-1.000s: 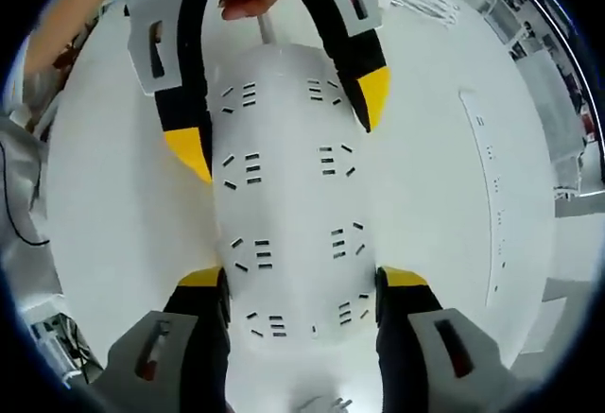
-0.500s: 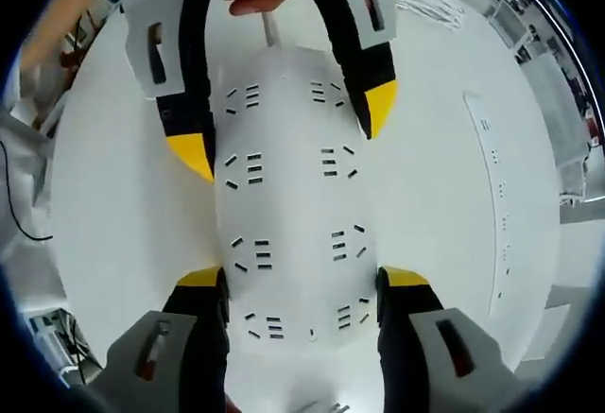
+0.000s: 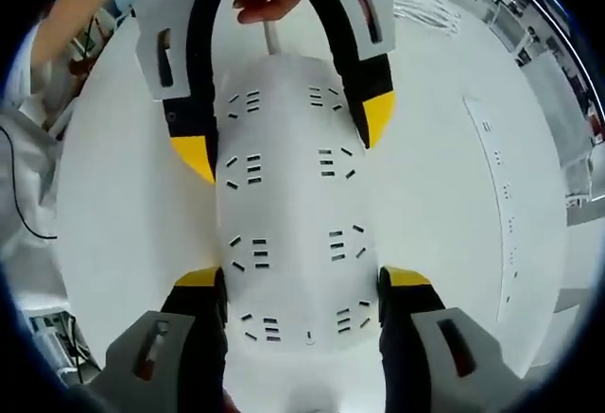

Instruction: Straighten the power strip on the desk, plug the charger into it

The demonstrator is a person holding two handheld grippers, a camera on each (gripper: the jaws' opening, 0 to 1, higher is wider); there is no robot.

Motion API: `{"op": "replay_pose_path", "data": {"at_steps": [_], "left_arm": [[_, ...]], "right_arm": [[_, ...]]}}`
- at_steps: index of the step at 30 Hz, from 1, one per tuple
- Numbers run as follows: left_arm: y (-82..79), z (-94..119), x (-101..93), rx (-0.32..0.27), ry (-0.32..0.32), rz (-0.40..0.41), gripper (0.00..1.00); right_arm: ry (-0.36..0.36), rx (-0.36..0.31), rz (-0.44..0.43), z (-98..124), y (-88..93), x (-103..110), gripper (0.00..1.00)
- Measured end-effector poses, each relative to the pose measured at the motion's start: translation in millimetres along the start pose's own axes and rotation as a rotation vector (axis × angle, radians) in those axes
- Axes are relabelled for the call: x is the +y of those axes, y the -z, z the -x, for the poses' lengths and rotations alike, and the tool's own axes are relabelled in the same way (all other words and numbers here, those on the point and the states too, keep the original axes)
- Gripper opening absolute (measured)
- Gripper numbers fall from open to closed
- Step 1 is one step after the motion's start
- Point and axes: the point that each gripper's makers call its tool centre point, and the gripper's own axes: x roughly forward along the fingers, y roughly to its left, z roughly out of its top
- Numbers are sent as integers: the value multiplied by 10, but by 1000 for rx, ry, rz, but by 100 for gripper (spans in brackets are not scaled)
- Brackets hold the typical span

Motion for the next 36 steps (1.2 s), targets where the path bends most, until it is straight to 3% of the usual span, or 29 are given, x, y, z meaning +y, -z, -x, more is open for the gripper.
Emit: {"op": "replay_pose_path", "data": {"at_steps": [3,7,11,13,15,17,19,23,27,31,36], "left_arm": [[7,-4,-7,10,0,2,68],[18,-3,-19,24,0,5,68],[12,-3,-19,15,1,5,68],[5,-3,-20,14,2,4,68],[-2,-2,-19,18,2,3,68],[-8,1,-18,17,2,2,68],[-13,3,-17,17,3,2,68],[-24,8,-17,19,3,2,68],[-23,11,-21,19,2,4,68],[-20,9,-30,19,1,4,68],[-22,2,-41,16,0,5,68]], "right_arm": [[0,-37,-15,16,-17,8,63],[51,-236,-104,191,-64,-42,64],[115,-470,-191,565,31,31,63],[177,-611,-263,813,233,17,63],[230,-680,-345,956,464,-3,63],[319,-749,-460,1103,869,-83,63],[403,-774,-530,1152,1215,-142,63],[482,-778,-620,1043,1585,-160,61],[536,-789,-644,835,1629,-210,57],[538,-802,-654,644,1600,-181,53],[572,-794,-643,624,1660,-212,48]]}}
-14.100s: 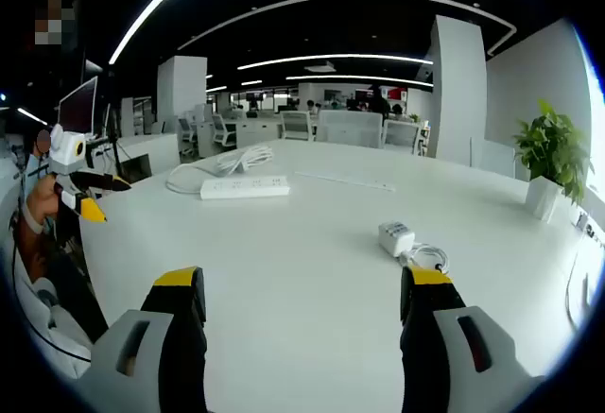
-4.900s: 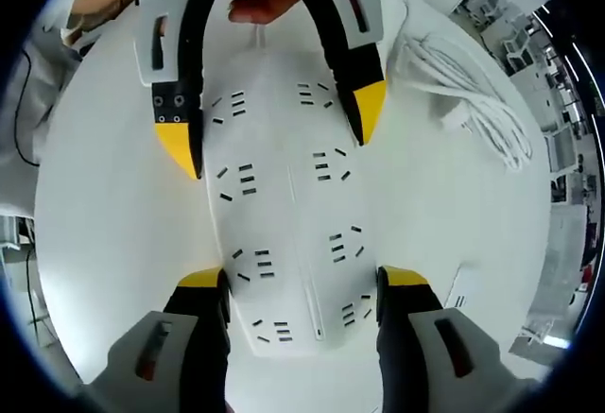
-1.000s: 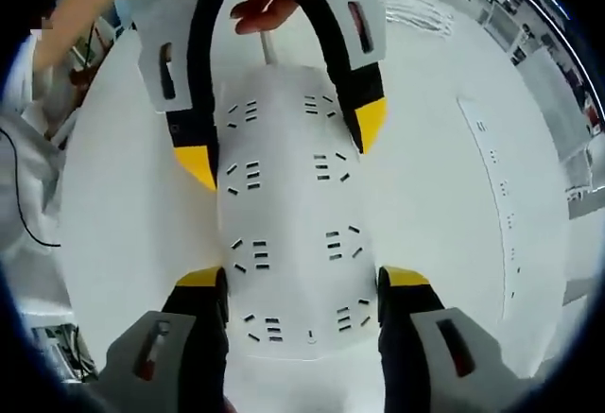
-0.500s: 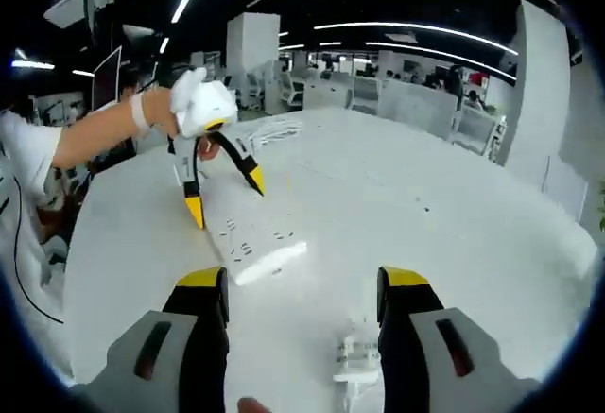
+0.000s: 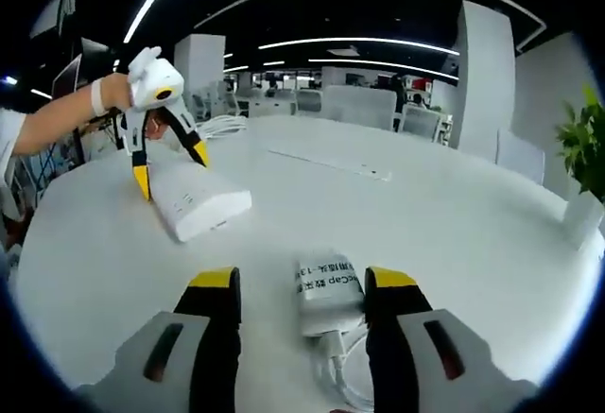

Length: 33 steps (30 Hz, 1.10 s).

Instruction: Straighten the power strip on the desk, plug the charger into it

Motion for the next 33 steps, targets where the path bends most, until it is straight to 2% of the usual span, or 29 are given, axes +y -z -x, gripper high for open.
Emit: {"op": "replay_pose_path", "data": {"at_steps": [6,9,10,18,21,23,24,29,31,33], "left_arm": [[-5,-4,-1,4,2,-2,68],[-6,-4,-1,0,2,-1,68],[-6,-3,-1,-1,2,-1,68],[-12,-4,-3,-4,3,-3,68],[-13,-4,-2,-4,3,-3,68],[-14,-4,-3,-5,4,-3,68],[-14,-4,-3,-5,4,-3,68],[-13,-4,-1,-6,4,-4,68],[-12,-4,-2,-9,4,-4,68],[-11,-4,-1,-14,4,-4,68]], "right_arm": [[31,-25,-52,-9,6,-109,42],[33,-33,-53,-38,50,-108,33],[66,-55,-24,-31,26,-167,29],[60,-56,-36,-67,67,-132,28],[56,-23,-53,-69,69,-132,28],[52,54,-31,-36,74,-104,27],[50,64,-25,-30,63,-93,27],[-36,151,88,72,-328,179,27],[-74,203,155,101,-451,303,27],[-102,269,180,125,-528,428,27]]}}
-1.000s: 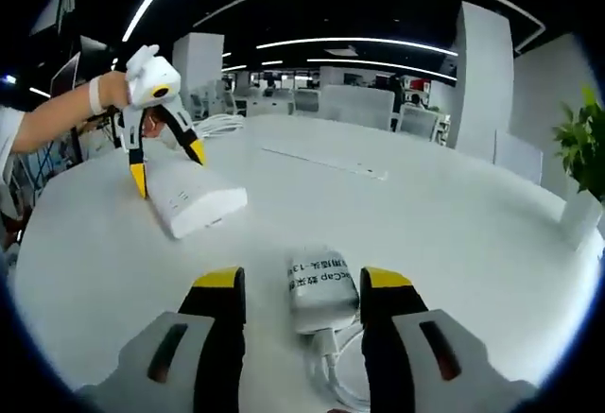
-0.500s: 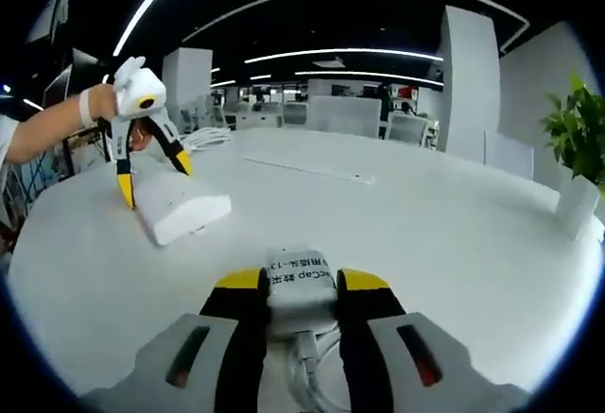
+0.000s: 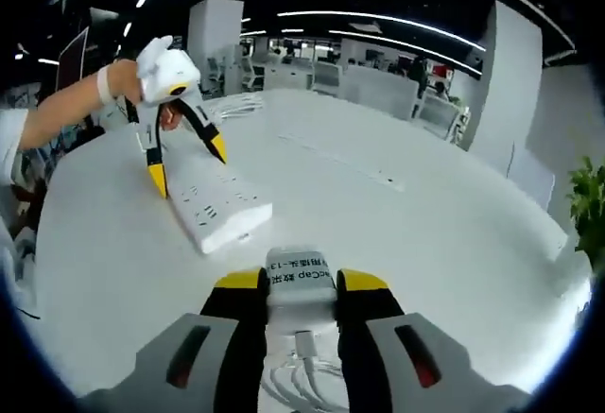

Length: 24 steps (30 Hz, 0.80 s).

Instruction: Straighten the power strip on the desk, plug the charger into it

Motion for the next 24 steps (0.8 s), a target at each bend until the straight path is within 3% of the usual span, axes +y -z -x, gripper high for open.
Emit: {"op": "replay_pose_path", "data": {"at_steps": [4,10,18,24], "left_arm": [[-2,-4,0,1,3,-2,68],[4,-4,-1,7,5,-4,68],[9,1,-4,-10,3,-2,68],[11,6,-6,-24,2,-5,68]], "right_arm": [[-100,102,-94,8,-254,261,27],[-151,270,-234,-146,-436,472,27],[-191,481,-439,-325,-403,660,27],[-145,607,-549,-378,-279,706,27]]}}
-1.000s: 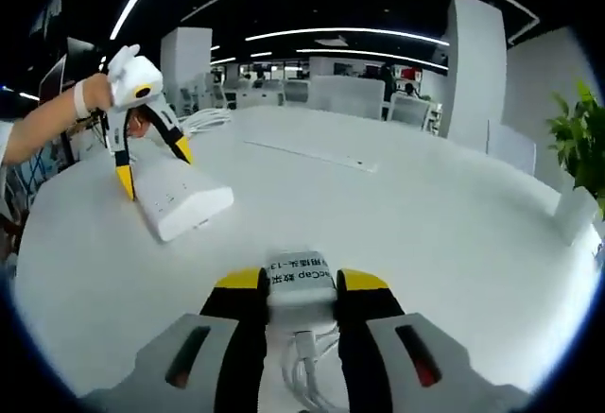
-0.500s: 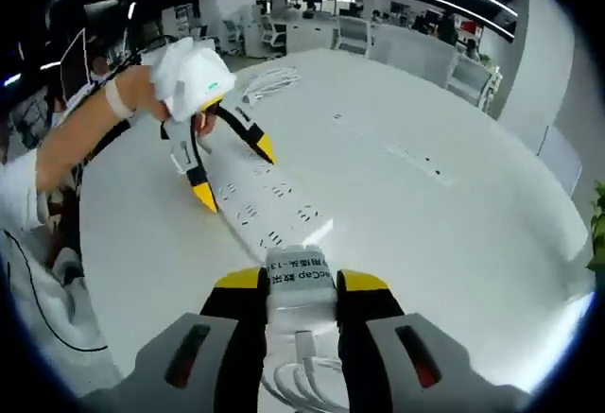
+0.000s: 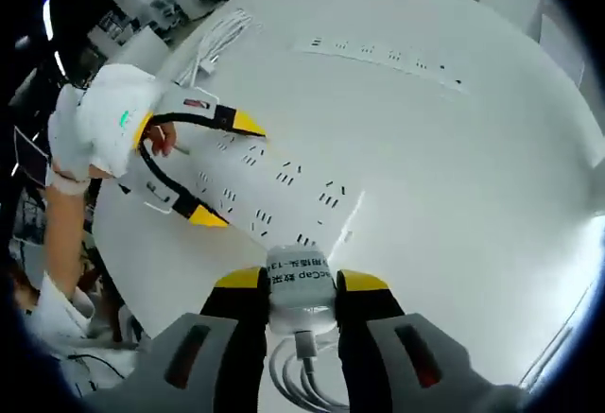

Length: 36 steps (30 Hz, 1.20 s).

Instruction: Straighten the power strip on the desk, plug the charger into it

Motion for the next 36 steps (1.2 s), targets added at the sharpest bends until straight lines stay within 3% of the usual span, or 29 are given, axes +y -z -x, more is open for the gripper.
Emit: {"op": "replay_pose_path", "data": {"at_steps": [3,7,9,12,19,27,30,35,36], "left_arm": [[3,3,-1,-3,-2,0,68],[8,7,-1,-16,-4,1,68],[8,8,-2,-23,-5,0,68],[4,5,-2,-30,-4,-1,68],[-3,5,1,-37,-4,-2,68],[-8,2,7,-37,-4,-3,68],[-11,0,10,-39,-5,-1,68],[-16,-5,12,-34,-8,2,68],[-17,-6,12,-33,-7,2,68]], "right_arm": [[43,4,-35,-31,-12,-32,27],[27,24,-107,-90,38,95,27],[26,37,-121,-114,-18,74,27],[53,82,-163,-116,55,96,27],[91,104,-159,-98,-50,45,27],[121,109,-204,-79,69,83,27],[131,110,-209,-85,37,53,27],[115,103,-254,-112,80,90,27],[121,130,-261,-122,136,114,27]]}}
